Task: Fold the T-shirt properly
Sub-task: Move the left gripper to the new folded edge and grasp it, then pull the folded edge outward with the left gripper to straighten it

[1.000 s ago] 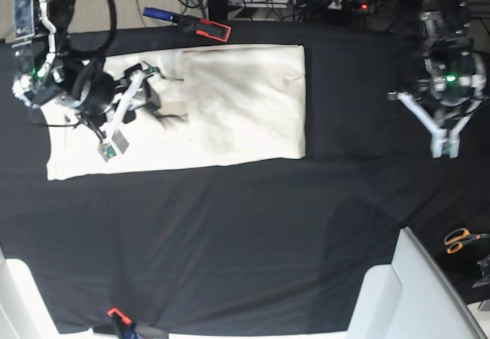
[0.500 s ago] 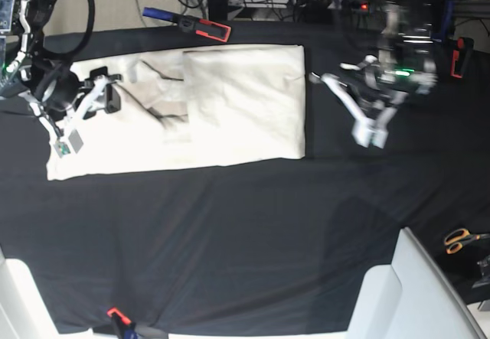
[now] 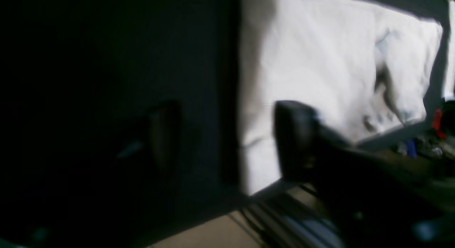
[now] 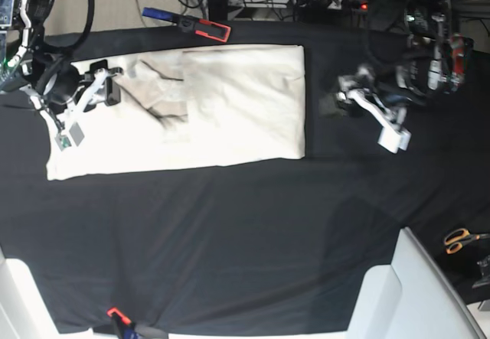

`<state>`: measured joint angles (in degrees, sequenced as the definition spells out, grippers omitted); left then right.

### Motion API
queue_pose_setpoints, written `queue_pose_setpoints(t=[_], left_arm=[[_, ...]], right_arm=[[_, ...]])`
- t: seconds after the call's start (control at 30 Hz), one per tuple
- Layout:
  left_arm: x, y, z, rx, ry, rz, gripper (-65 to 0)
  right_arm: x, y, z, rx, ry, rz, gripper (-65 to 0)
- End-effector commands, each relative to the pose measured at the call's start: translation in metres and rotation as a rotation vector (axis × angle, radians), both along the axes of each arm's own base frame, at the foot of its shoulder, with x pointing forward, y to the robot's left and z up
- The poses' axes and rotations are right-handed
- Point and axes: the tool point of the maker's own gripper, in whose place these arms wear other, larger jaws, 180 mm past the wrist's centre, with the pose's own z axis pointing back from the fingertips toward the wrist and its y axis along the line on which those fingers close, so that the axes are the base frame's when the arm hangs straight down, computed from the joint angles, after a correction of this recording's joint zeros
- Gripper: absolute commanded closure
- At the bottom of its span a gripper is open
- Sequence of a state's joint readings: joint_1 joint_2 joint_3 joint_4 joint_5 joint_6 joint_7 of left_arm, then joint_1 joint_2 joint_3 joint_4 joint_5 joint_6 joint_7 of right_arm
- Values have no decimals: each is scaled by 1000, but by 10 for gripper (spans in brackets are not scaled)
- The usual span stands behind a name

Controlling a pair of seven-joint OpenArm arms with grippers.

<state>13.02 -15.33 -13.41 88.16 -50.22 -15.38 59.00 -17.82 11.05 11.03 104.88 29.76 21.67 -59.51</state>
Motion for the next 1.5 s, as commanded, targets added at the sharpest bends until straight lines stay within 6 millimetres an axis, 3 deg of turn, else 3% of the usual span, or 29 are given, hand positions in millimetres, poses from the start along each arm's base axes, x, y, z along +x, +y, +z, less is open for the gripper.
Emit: queue_pose_setpoints(t=[0.0, 0.1, 0.43, 0.7, 1.0, 1.2, 1.3, 1.43, 1.47], left_arm=[[6, 4, 3, -10, -22, 8, -512], [8, -4, -5, -44, -21, -17, -569], [14, -38, -11, -140, -93, -50, -566], [13, -45, -30, -186, -63, 14, -456], [18, -89, -41, -231, -47, -63, -457], [14, -93, -51, -236, -14, -67, -446], [15, -91, -50, -233, -16, -66, -324], [15, -90, -51, -230, -15, -65, -28], [15, -89, -51, -228, -16, -66, 0]], right_arm=[[7, -1, 8, 2, -38, 3, -285], [7, -2, 7, 0, -36, 5, -285], [7, -5, 8, -5, -37, 0, -285], [7, -6, 8, -7, -37, -1, -285], [7, -6, 8, -7, -37, -1, -287], [3, -6, 6, -8, -26, 0, -287], [3, -6, 6, -8, -28, 0, -287], [3, -6, 6, -8, -28, 0, -287], [3, -6, 6, -8, -28, 0, -287]])
